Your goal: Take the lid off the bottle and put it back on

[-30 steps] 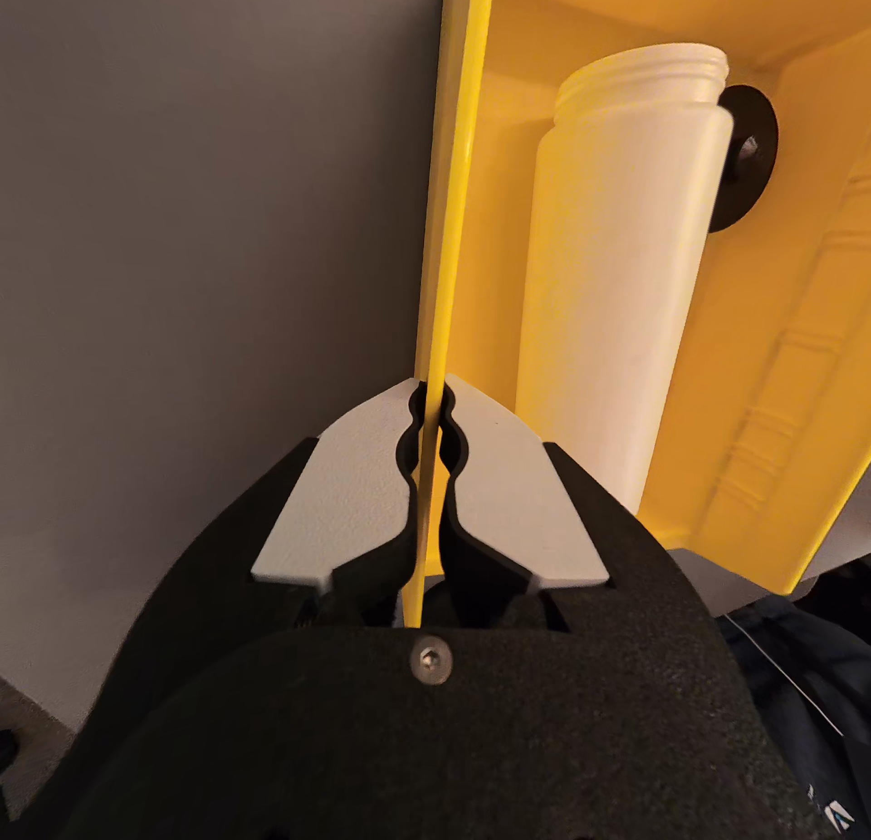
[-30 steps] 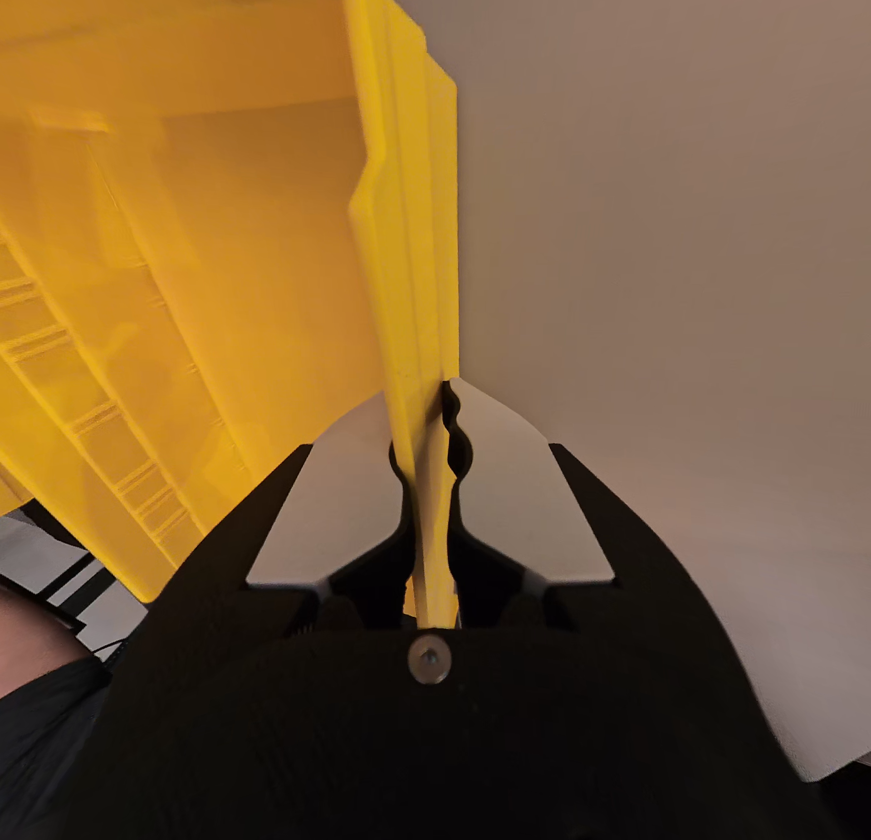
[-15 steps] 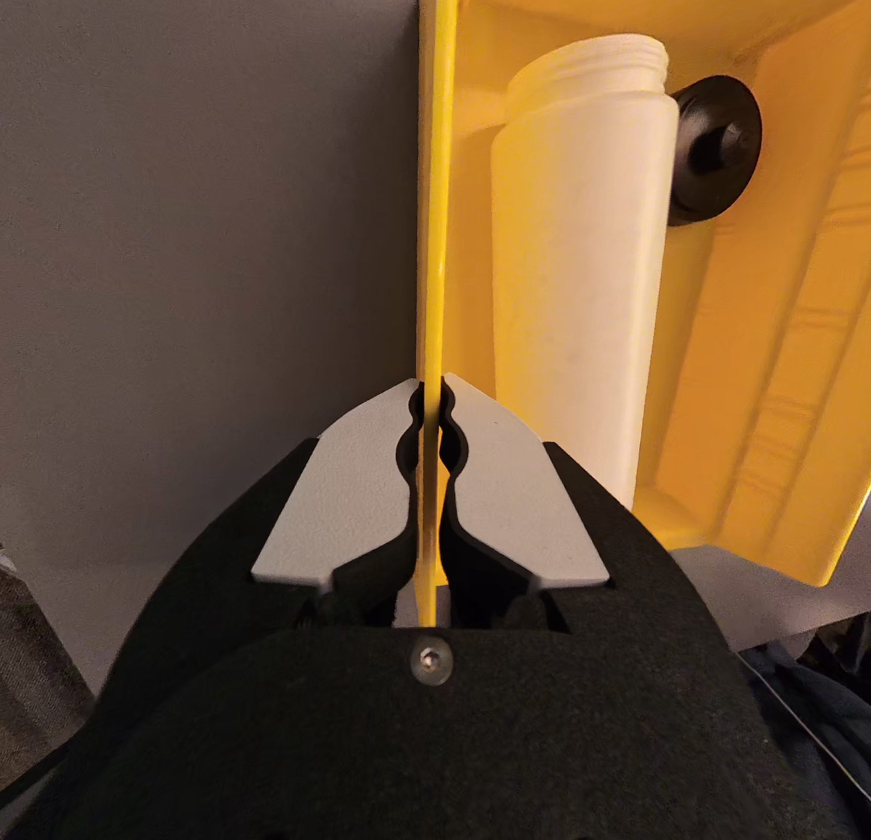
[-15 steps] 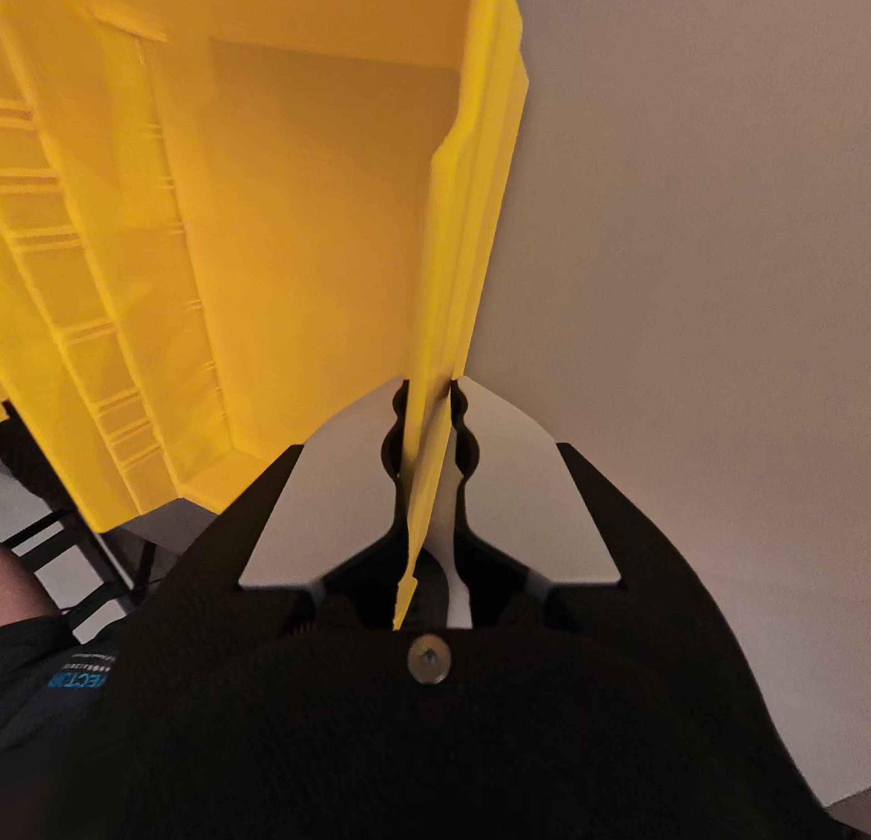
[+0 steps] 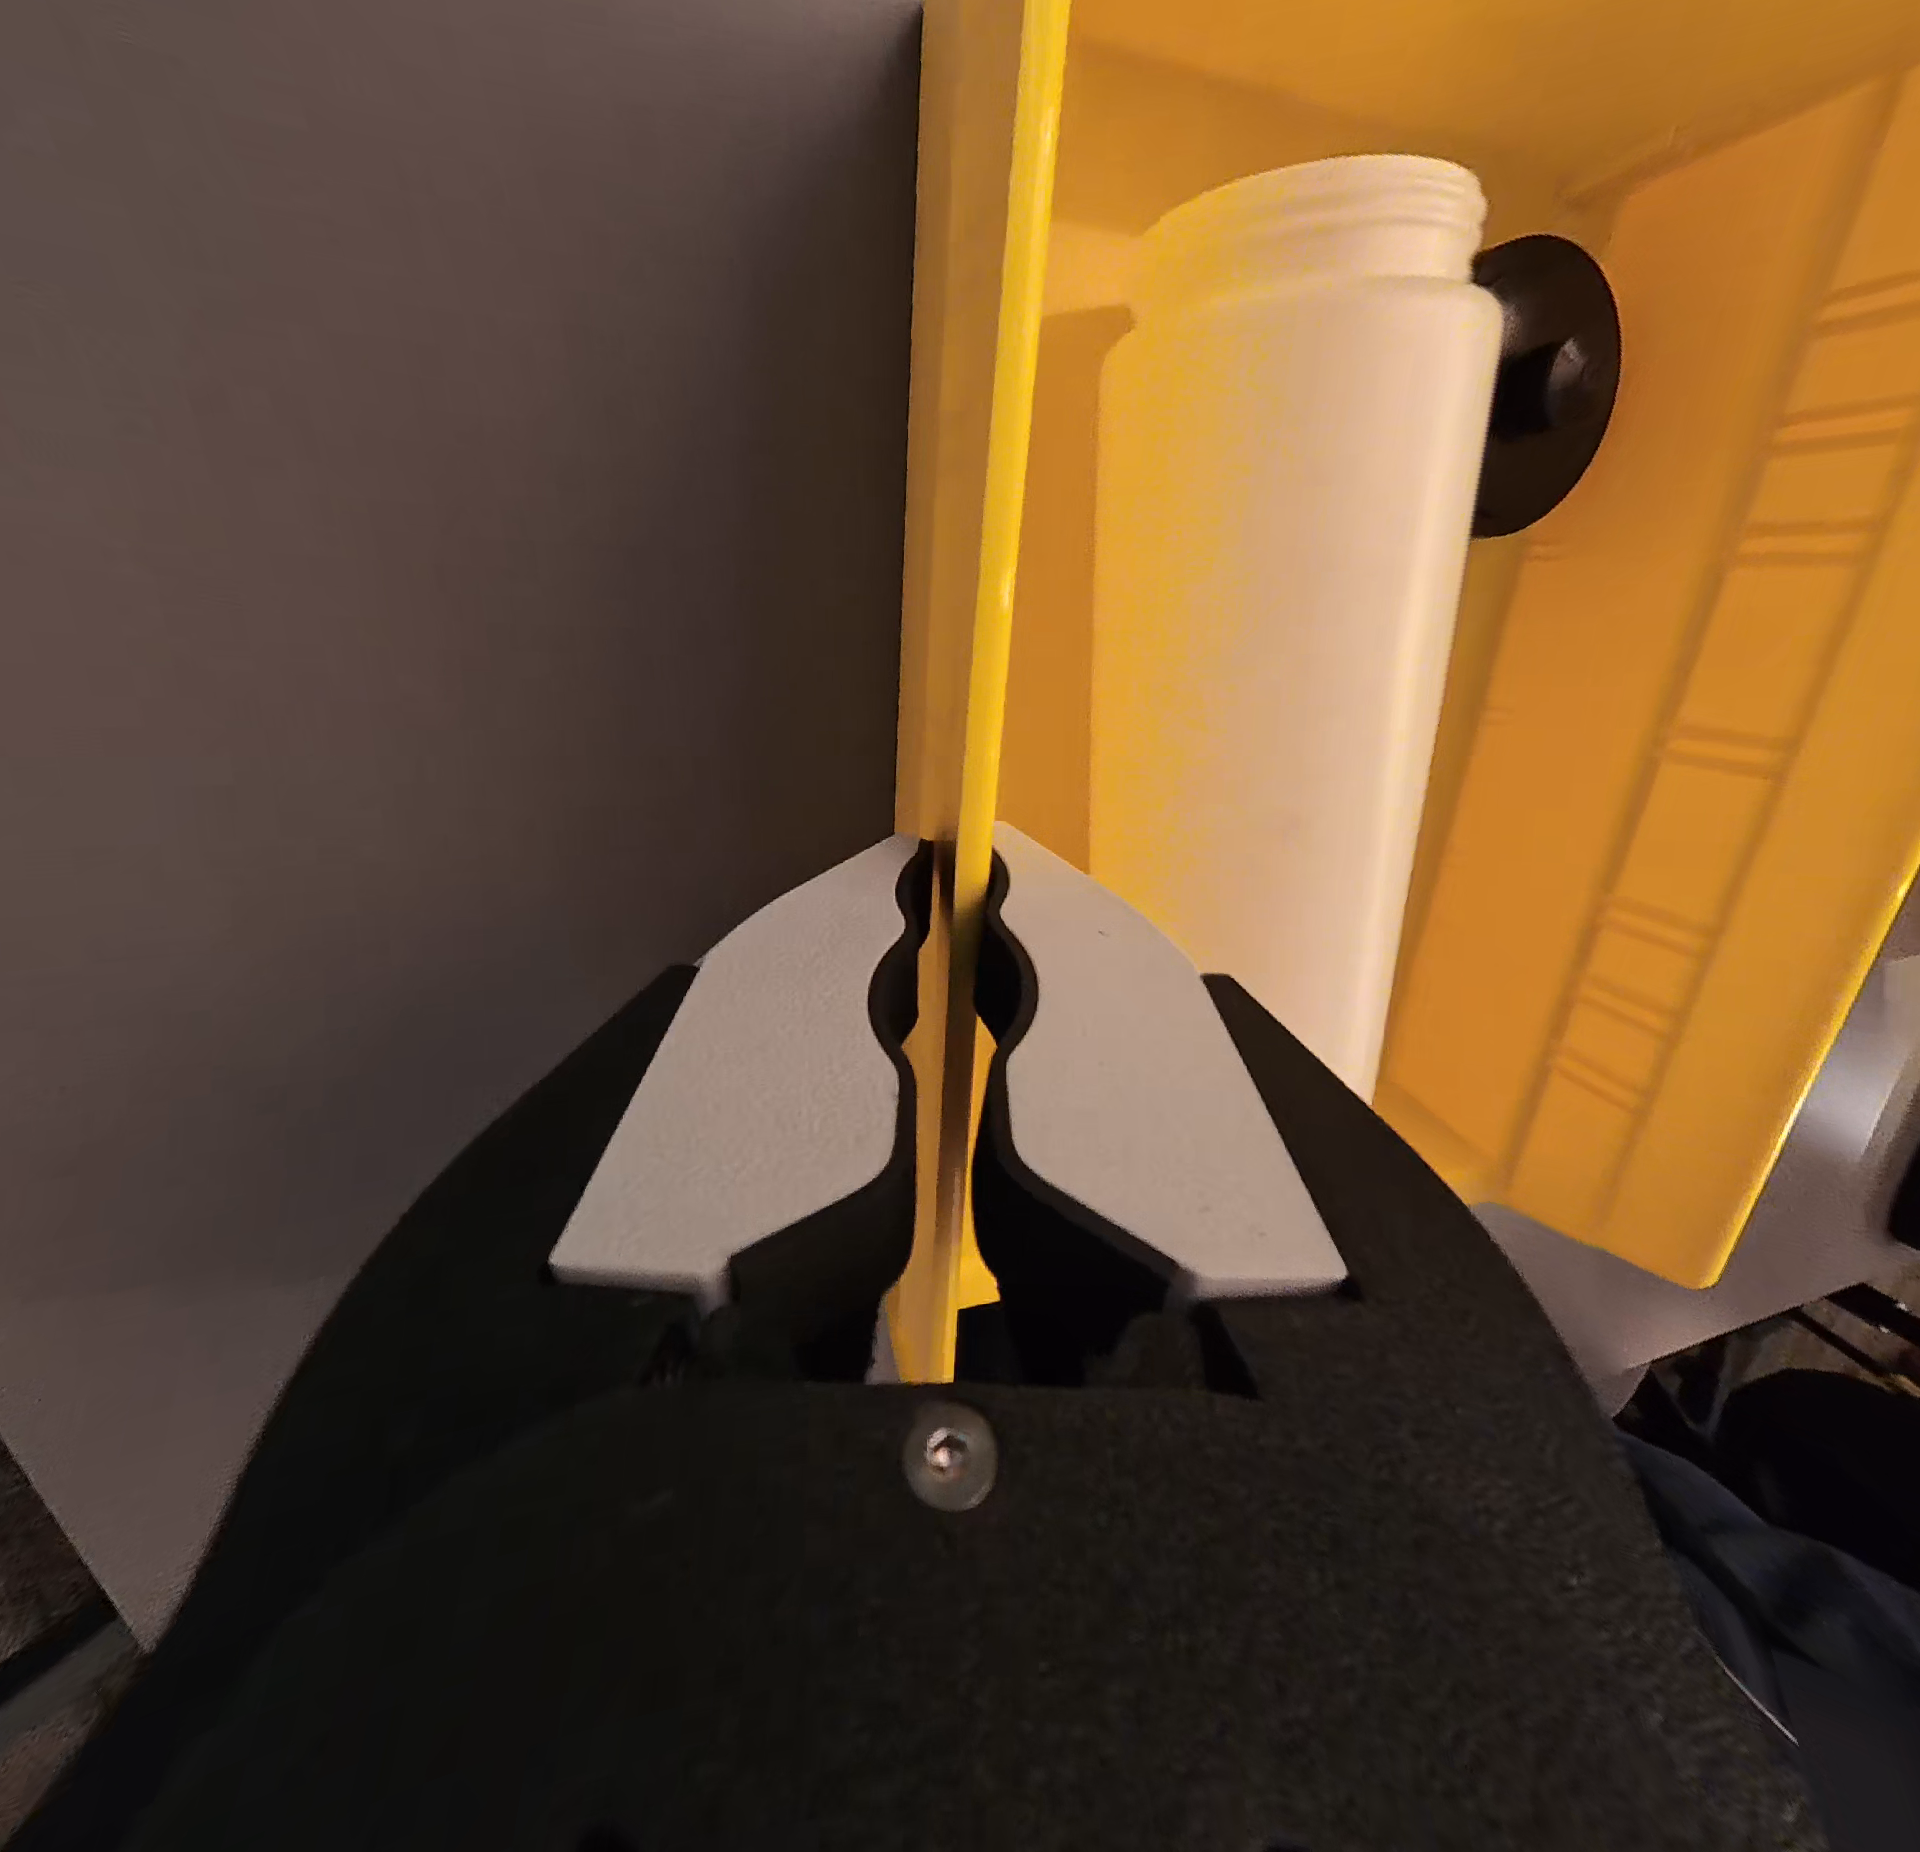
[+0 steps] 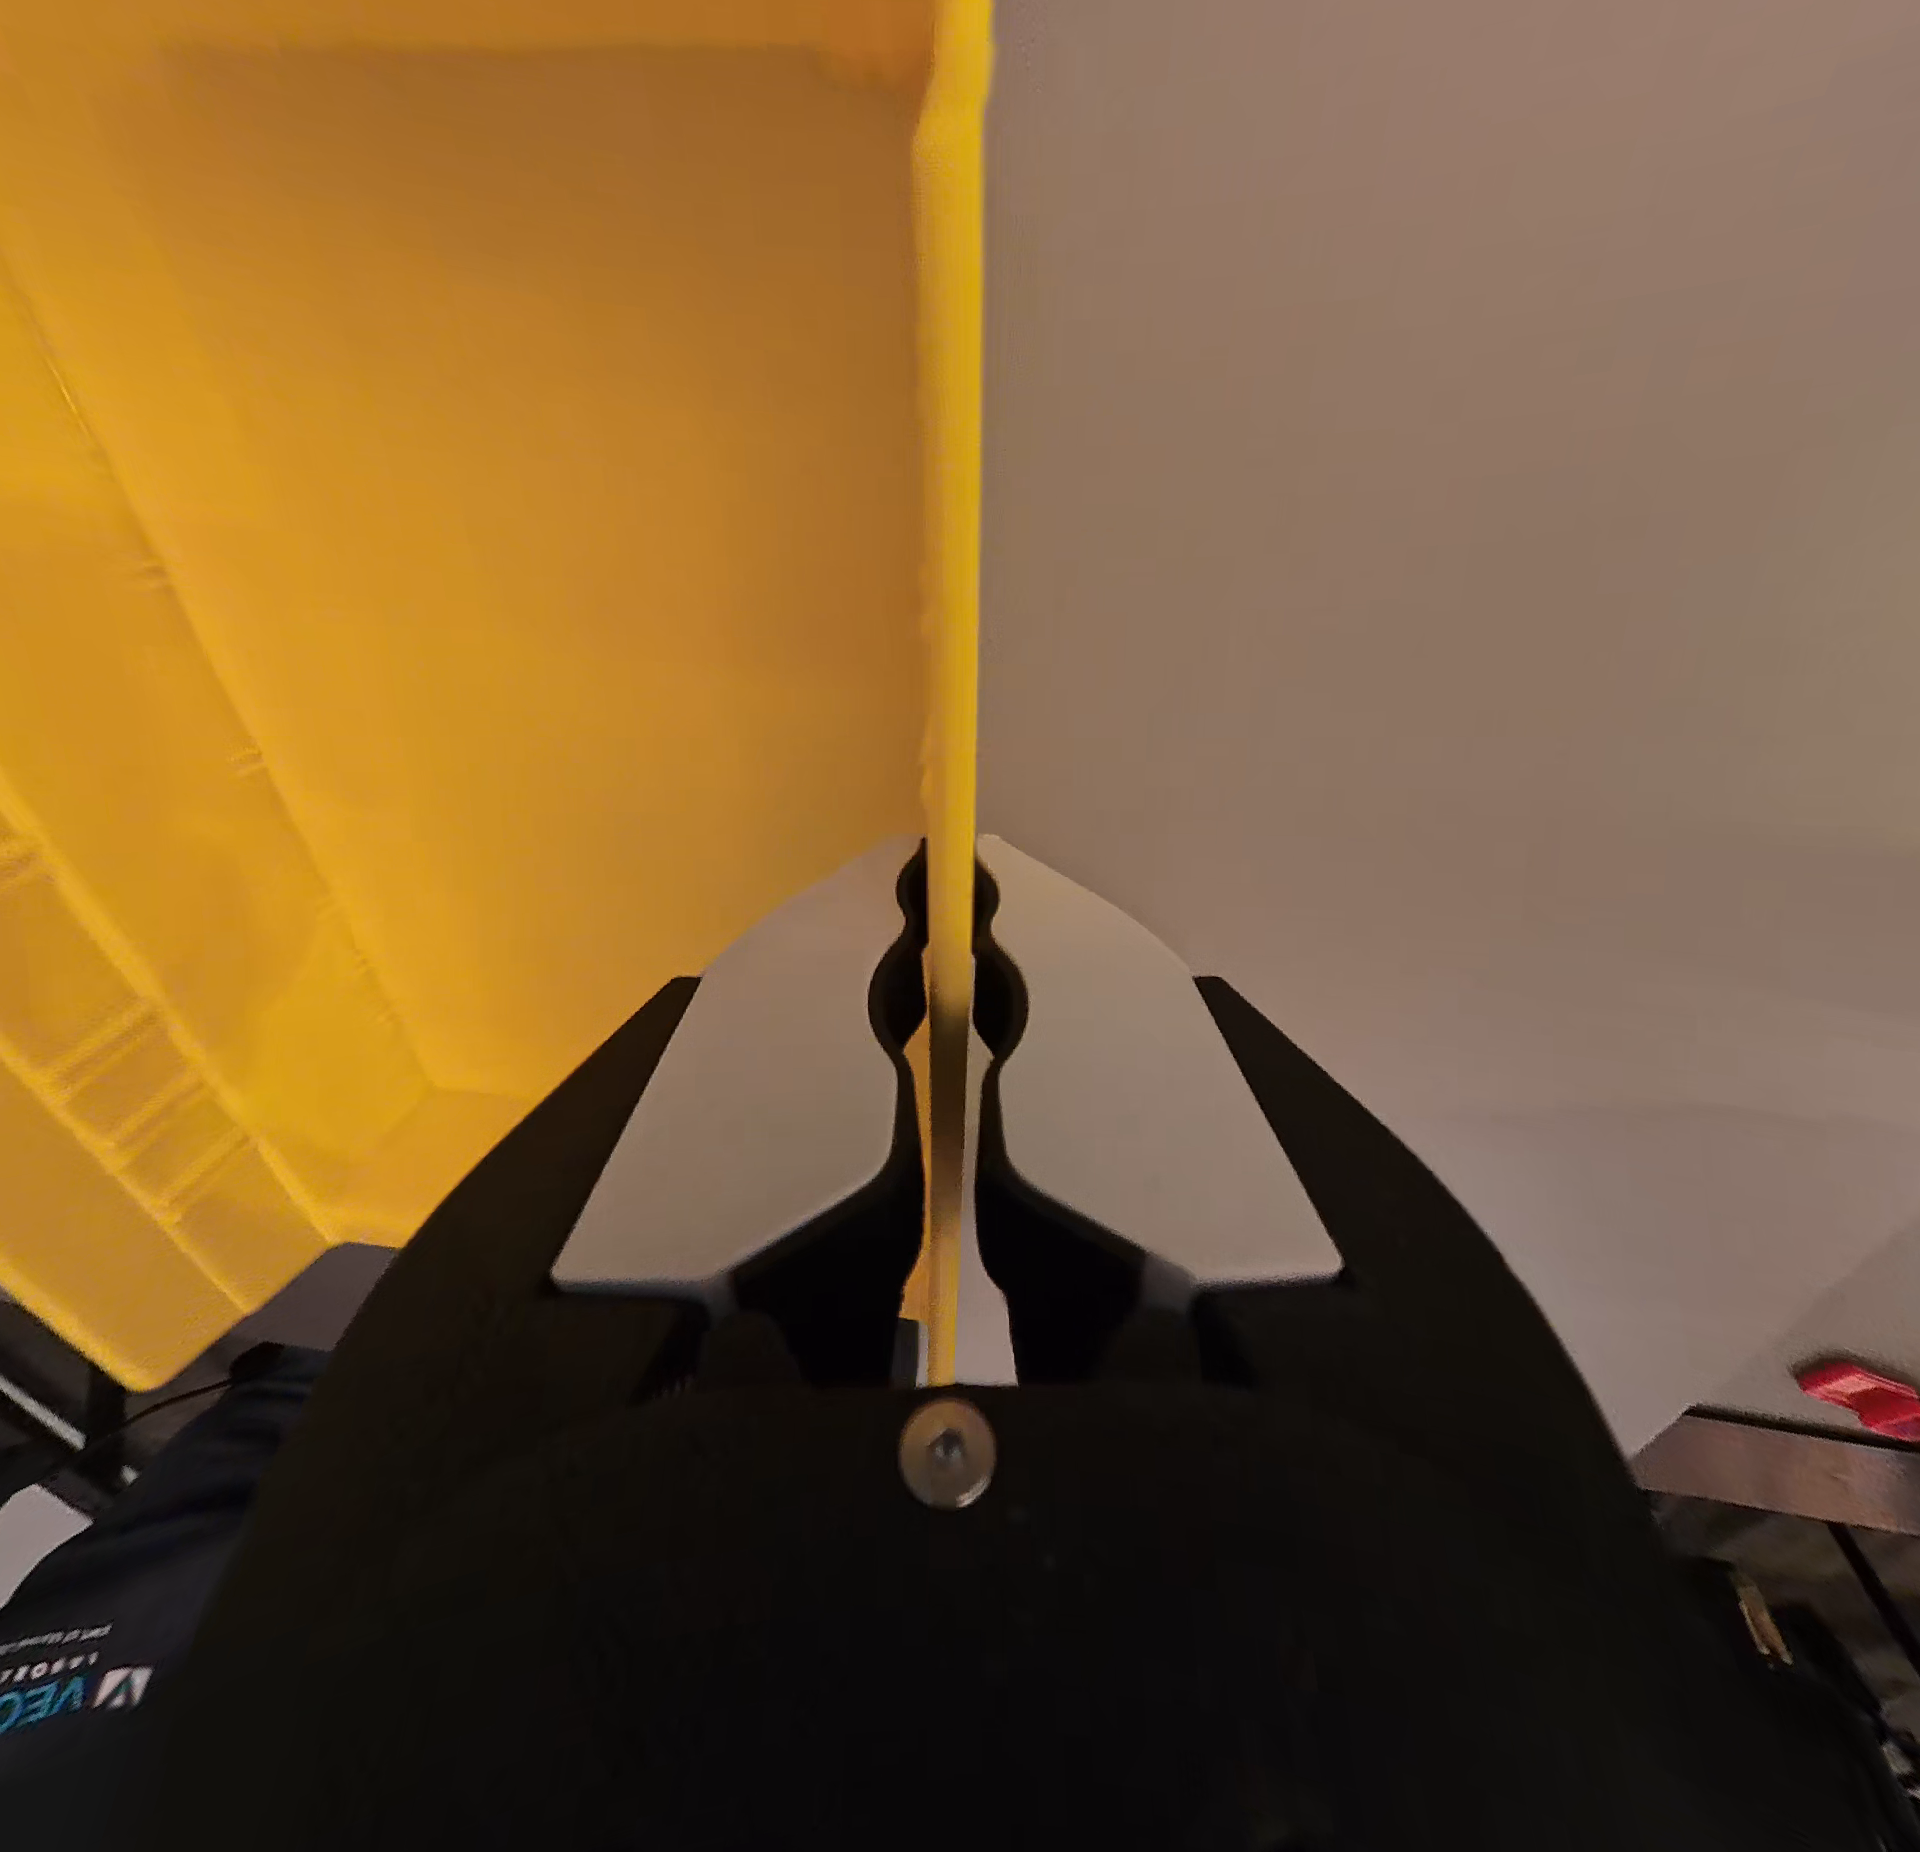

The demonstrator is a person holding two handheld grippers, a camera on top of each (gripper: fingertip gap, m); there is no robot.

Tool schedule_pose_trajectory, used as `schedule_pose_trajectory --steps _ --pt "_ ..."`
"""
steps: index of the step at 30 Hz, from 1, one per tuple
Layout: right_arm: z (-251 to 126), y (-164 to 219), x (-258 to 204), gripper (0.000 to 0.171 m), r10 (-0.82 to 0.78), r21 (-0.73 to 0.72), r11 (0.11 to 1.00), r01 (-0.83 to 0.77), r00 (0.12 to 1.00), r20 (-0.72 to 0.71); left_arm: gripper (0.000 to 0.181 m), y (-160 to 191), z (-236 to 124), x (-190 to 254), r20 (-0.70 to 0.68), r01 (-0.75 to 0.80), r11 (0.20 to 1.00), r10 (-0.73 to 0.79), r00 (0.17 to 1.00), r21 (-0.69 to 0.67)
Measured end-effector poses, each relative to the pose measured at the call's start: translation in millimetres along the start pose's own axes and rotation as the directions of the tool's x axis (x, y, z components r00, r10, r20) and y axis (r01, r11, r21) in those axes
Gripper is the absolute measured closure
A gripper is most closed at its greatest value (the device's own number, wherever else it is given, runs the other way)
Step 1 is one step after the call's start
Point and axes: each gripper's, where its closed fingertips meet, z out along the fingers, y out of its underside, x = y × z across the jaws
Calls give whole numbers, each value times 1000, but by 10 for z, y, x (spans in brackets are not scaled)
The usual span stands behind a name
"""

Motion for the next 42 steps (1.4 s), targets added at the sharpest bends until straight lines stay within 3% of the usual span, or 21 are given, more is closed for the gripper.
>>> schedule_pose_trajectory --steps 7,19,30,42 --pt "-22 -19 179 167 54 1 999 -54 999 4 178 58 -37 -89 39 18 1000 -17 999 -15" --pt "-36 55 321 166 92 27 995 -93 995 43 177 272 -200 -445 31 183 981 -185 982 65" --pt "-35 103 333 166 41 28 999 -43 998 55 178 285 -207 -458 66 154 987 -157 985 45" --pt "-40 60 383 166 77 65 995 -79 996 37 178 113 -198 -553 66 126 985 -134 989 115"
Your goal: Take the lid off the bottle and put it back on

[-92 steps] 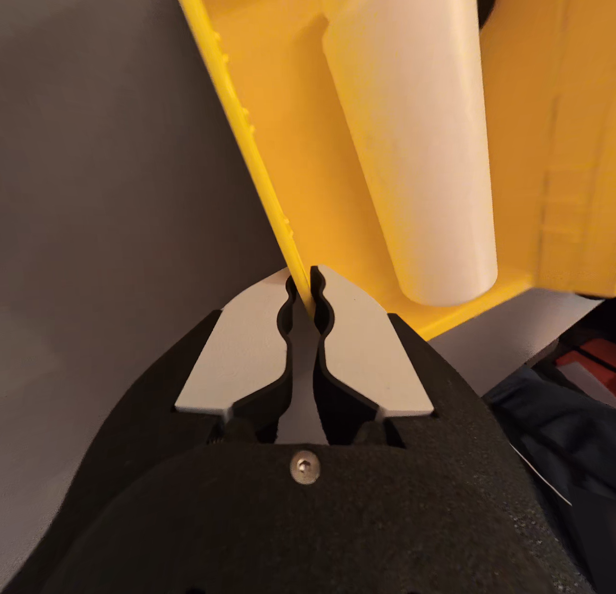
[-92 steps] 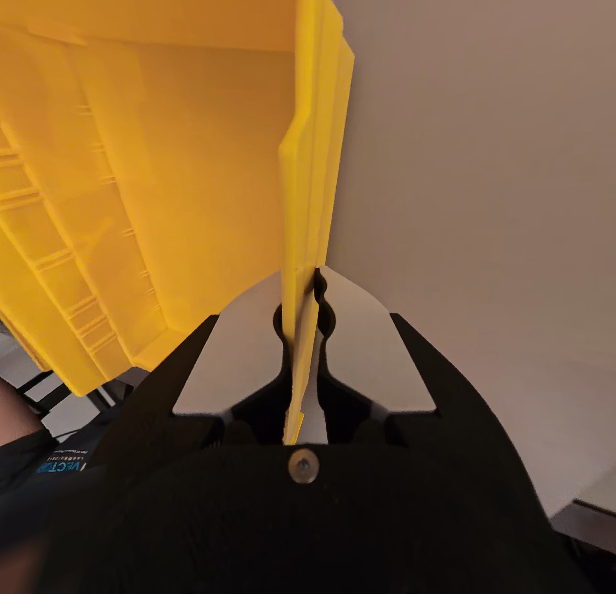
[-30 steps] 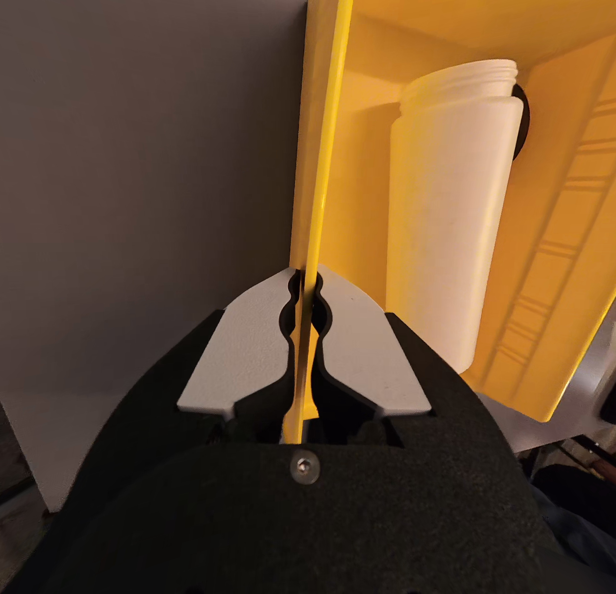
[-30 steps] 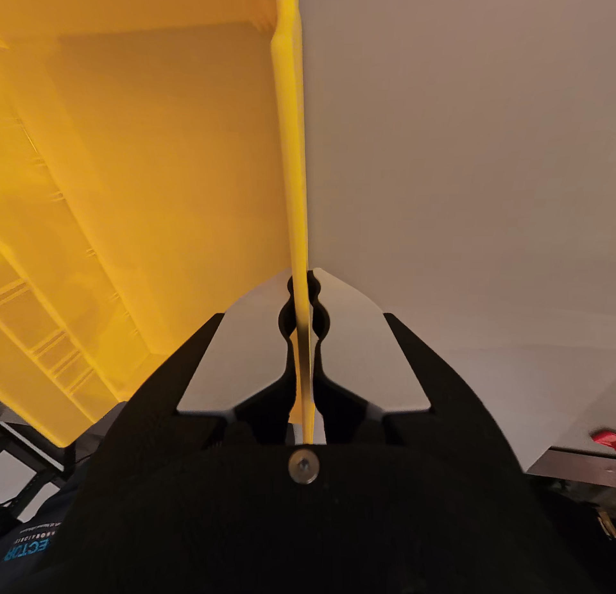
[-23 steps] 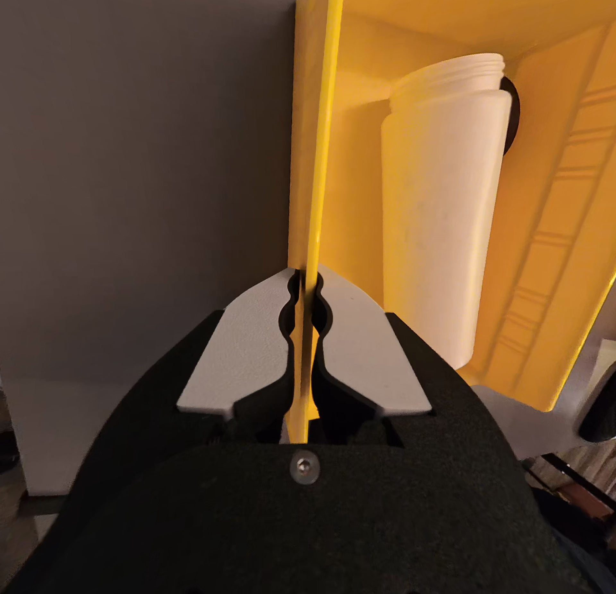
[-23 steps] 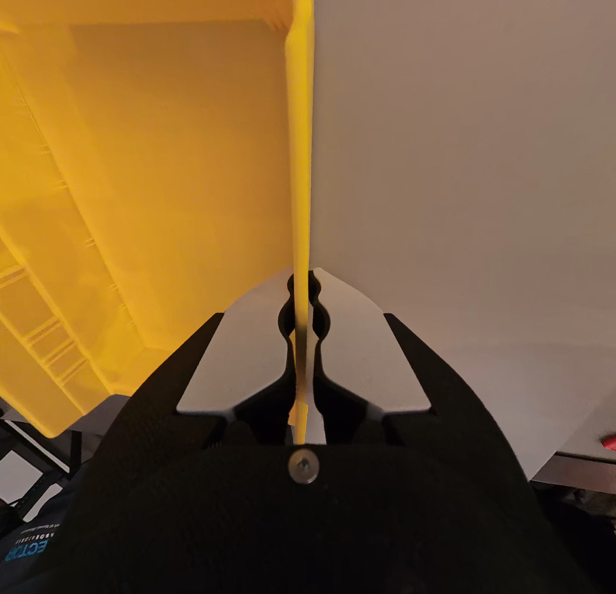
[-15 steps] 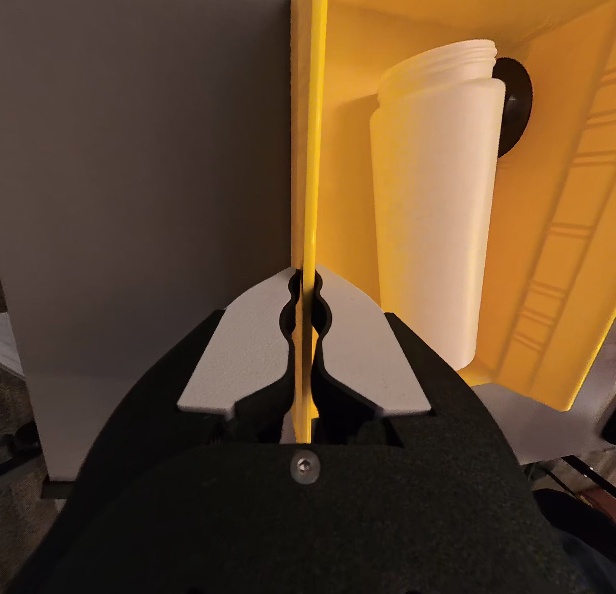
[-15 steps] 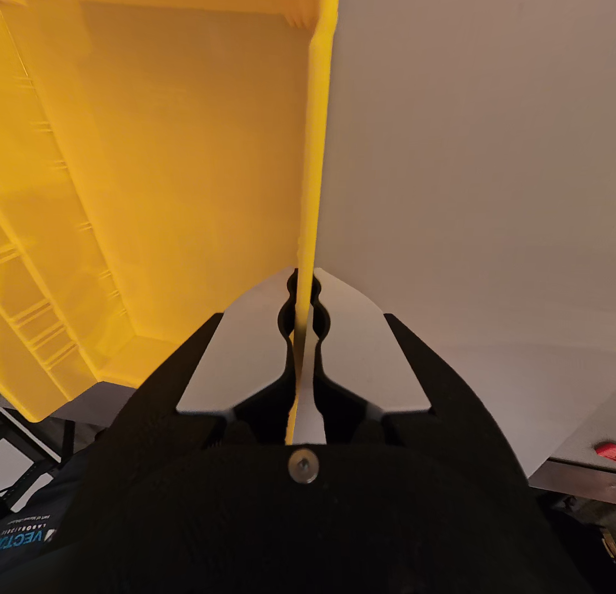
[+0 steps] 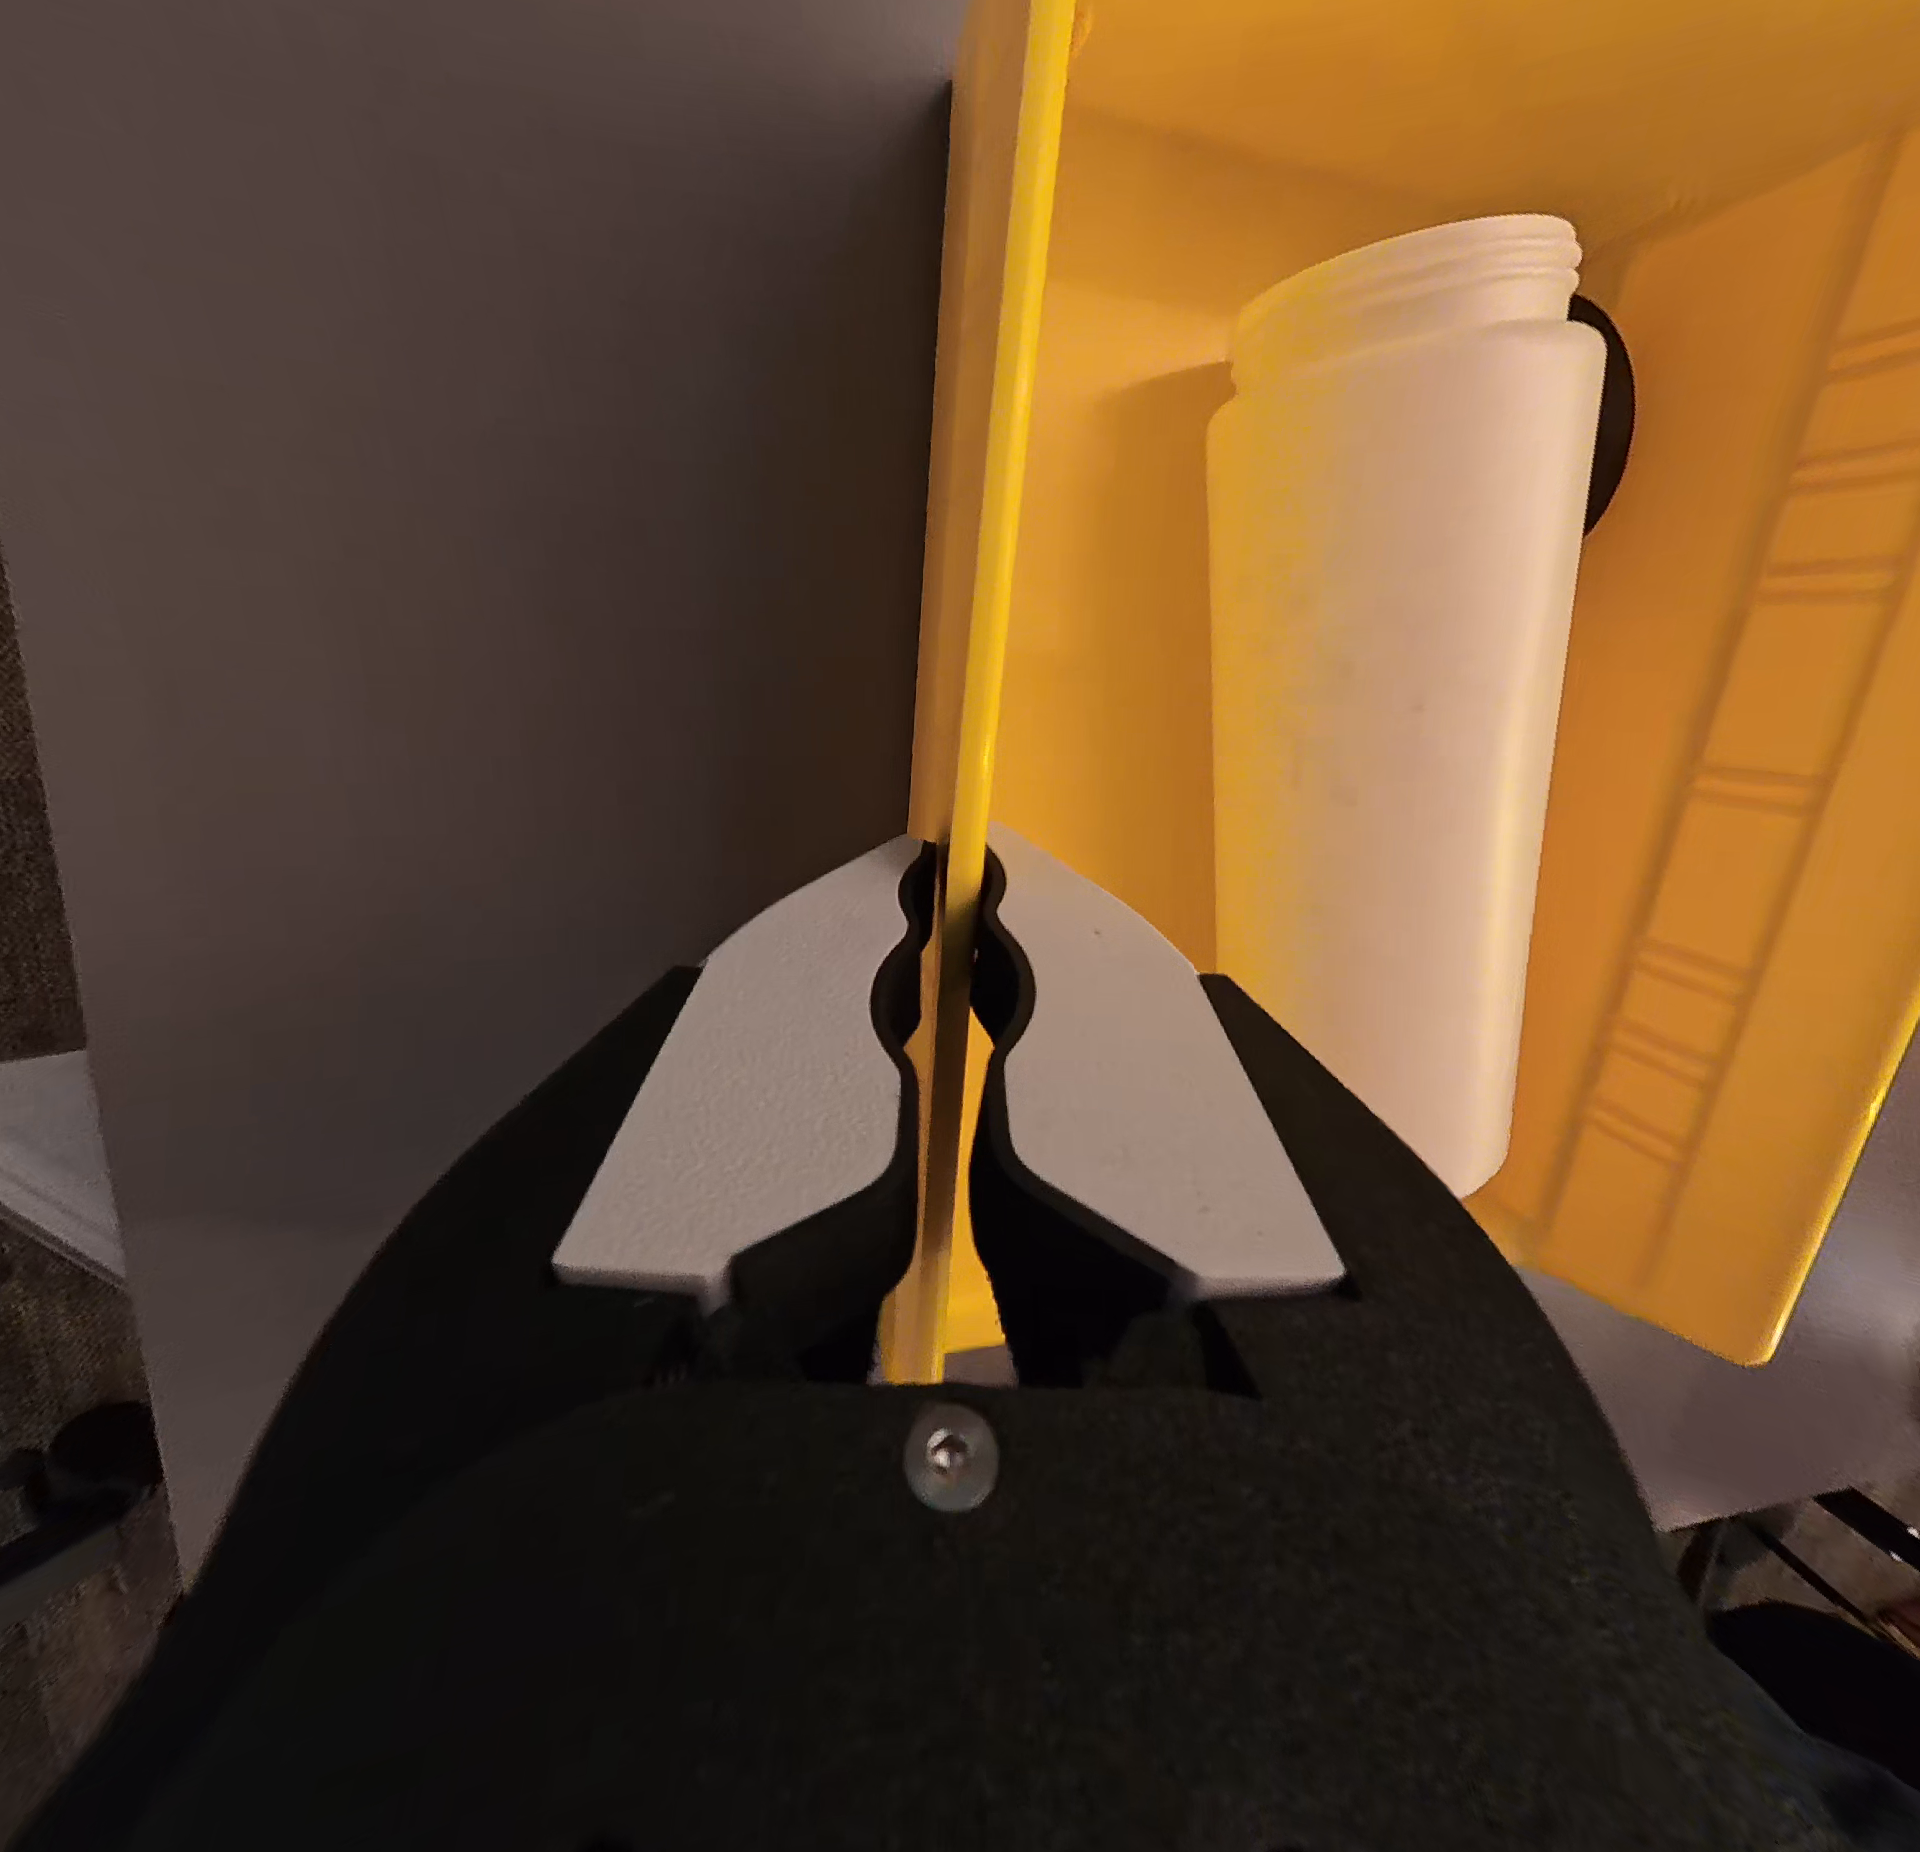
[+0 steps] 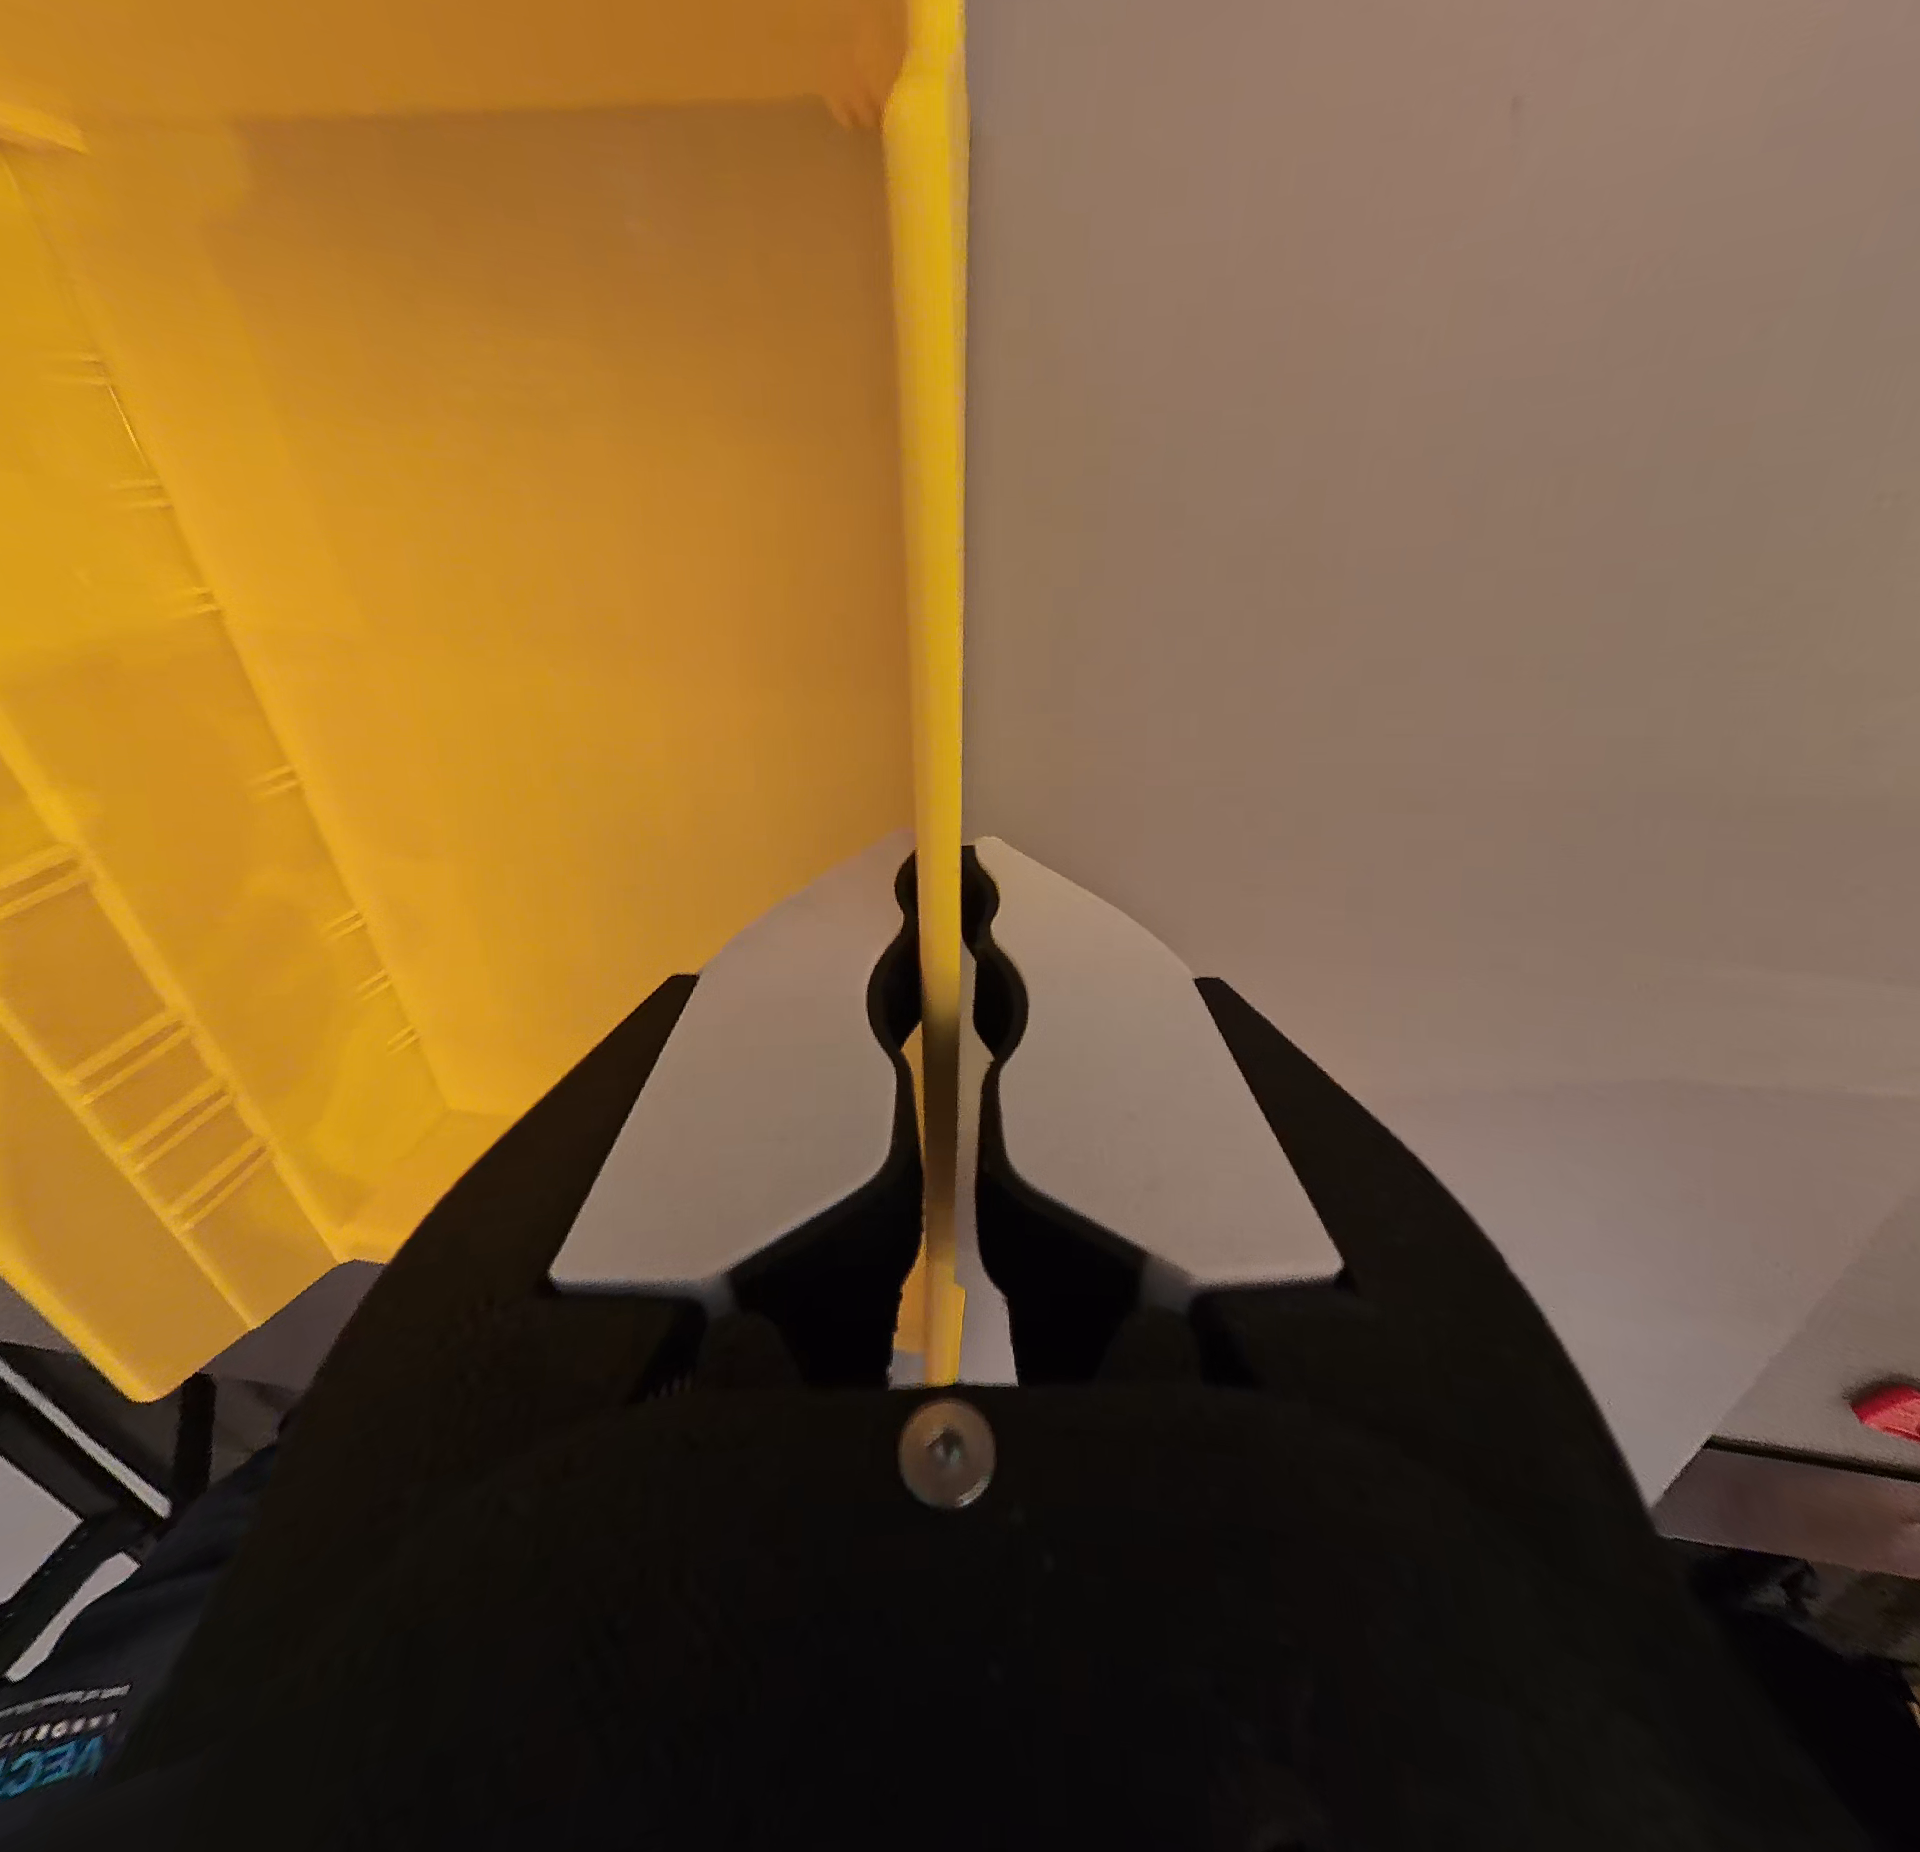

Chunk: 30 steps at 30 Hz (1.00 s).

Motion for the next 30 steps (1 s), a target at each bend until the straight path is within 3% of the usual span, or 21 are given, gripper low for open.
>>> schedule_pose_trajectory --steps 8,10,12,16,20,25,30 --pt "-14 -13 6 166 -64 36 997 65 997 -30 178 -58 -14 -22 35 -28 998 26 999 54" --pt "-45 -48 4 166 -92 73 993 96 994 -57 177 -151 -121 -1 64 -57 990 49 997 130" --pt "-139 -114 -1 164 -118 139 981 132 988 -100 167 -273 -322 61 116 -112 967 87 989 231" --pt "-485 -253 -99 146 -155 311 927 208 970 -187 129 -344 -605 489 151 -232 915 192 970 329" --pt "-1003 -375 -543 143 -202 567 784 255 967 -157 123 -120 -312 1108 -64 -247 951 263 963 186" --pt "-1456 -253 -1291 139 -330 732 632 255 943 -44 123 -76 200 1102 -2 -230 973 230 973 8" --pt "-1720 -114 -1844 139 -447 802 535 266 894 1 120 -90 371 982 105 -229 969 238 966 -88"
